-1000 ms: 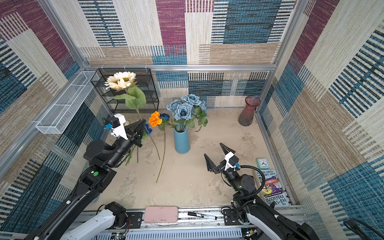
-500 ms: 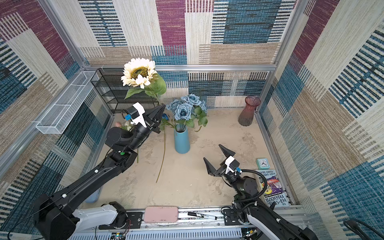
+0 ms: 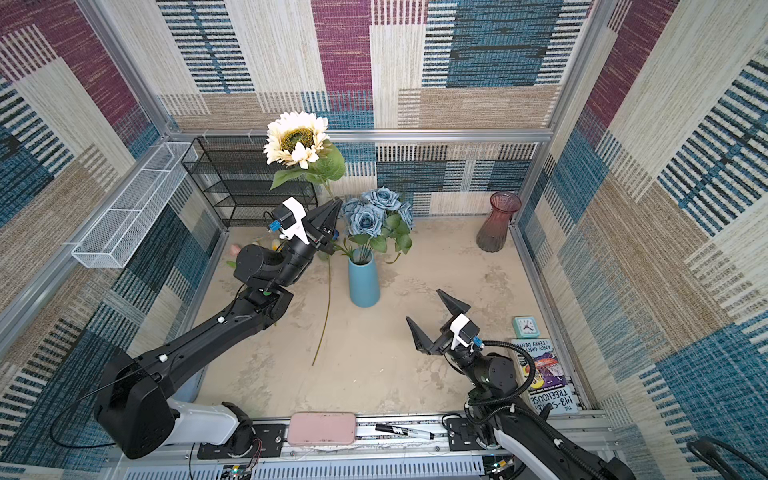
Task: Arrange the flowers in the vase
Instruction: 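Lift the sunflower upright above the light-blue vase with the left gripper, then lower the sunflower stem into the vase and open the left gripper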
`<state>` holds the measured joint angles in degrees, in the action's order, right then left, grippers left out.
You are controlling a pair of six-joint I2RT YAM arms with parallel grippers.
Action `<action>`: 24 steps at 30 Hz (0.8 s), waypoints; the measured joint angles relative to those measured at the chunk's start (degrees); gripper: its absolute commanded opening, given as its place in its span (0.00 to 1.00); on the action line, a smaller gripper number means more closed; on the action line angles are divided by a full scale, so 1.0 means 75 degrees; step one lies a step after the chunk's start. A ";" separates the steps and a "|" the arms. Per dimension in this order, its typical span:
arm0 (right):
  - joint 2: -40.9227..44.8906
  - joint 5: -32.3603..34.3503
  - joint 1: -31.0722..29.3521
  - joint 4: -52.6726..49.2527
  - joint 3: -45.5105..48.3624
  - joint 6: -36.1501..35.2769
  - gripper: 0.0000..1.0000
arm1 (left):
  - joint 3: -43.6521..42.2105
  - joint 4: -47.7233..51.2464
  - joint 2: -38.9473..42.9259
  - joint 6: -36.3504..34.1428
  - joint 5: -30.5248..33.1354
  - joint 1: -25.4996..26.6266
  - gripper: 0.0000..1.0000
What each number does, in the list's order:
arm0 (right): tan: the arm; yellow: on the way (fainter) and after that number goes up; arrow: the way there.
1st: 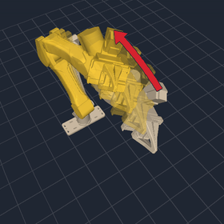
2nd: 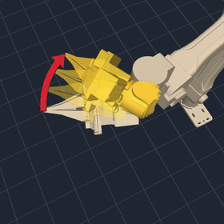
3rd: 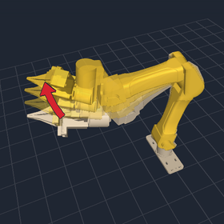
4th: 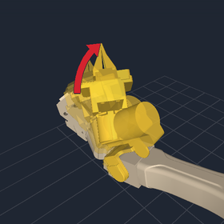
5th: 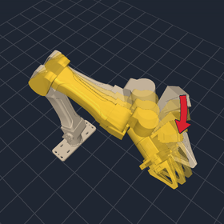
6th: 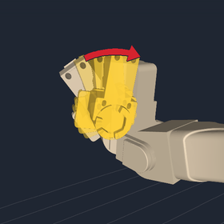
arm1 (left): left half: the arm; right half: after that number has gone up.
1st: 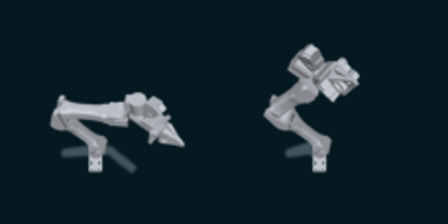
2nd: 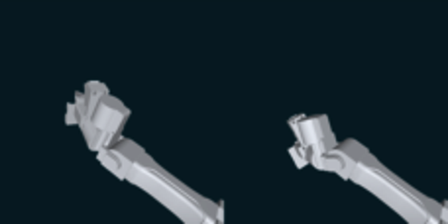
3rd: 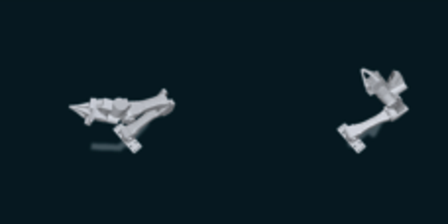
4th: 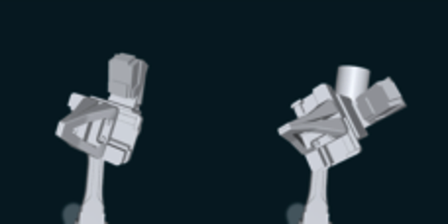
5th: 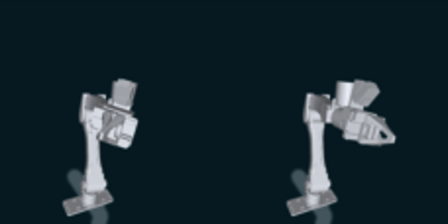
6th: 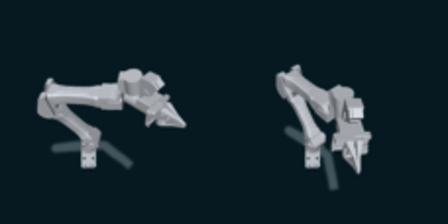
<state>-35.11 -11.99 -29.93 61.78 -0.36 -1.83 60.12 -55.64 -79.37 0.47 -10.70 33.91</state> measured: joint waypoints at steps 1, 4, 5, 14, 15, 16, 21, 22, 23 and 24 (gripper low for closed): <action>0.0003 0.0000 0.0000 -0.0003 0.0000 0.0000 1.00 | -0.0090 0.0003 0.0012 0.0000 0.0009 0.0000 0.00; 0.0003 0.0000 0.0000 -0.0006 0.0003 0.0000 1.00 | -0.0382 0.0079 0.0114 0.0000 0.0105 0.0000 0.00; -0.0023 0.0000 0.0000 -0.0006 0.0003 0.0000 1.00 | -0.0466 0.0082 0.0181 0.0000 0.0181 0.0000 0.00; -0.0143 -0.0058 0.0000 -0.0006 0.0003 0.0000 1.00 | -0.0883 0.0070 0.0338 0.0012 0.0388 0.0000 0.00; -0.0137 -0.0058 0.0000 -0.0006 0.0003 0.0000 1.00 | -0.0909 0.0067 0.0315 0.0038 0.0399 0.0000 0.00; -0.0122 -0.0058 0.0000 -0.0006 0.0003 0.0000 1.00 | -0.0947 0.0070 0.0274 0.0061 0.0405 0.0000 0.00; -0.0108 -0.0058 0.0000 -0.0006 0.0003 0.0000 1.00 | -0.1046 0.0137 0.0152 0.0154 0.0452 0.0000 0.00; -0.0111 -0.0058 0.0000 -0.0006 0.0003 0.0000 1.00 | -0.1081 0.0137 0.0134 0.0178 0.0501 0.0000 0.00; -0.0117 -0.0058 0.0000 -0.0006 0.0003 0.0000 1.00 | -0.1137 0.0137 0.0128 0.0195 0.0583 0.0000 0.00; -0.0122 -0.0058 0.0000 -0.0006 0.0003 0.0000 1.00 | -0.1180 0.0143 0.0125 0.0204 0.0600 0.0000 0.00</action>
<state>-36.03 -12.43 -29.93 61.73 -0.34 -1.83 51.27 -54.57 -78.43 2.00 -6.20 33.91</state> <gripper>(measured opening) 0.998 0.084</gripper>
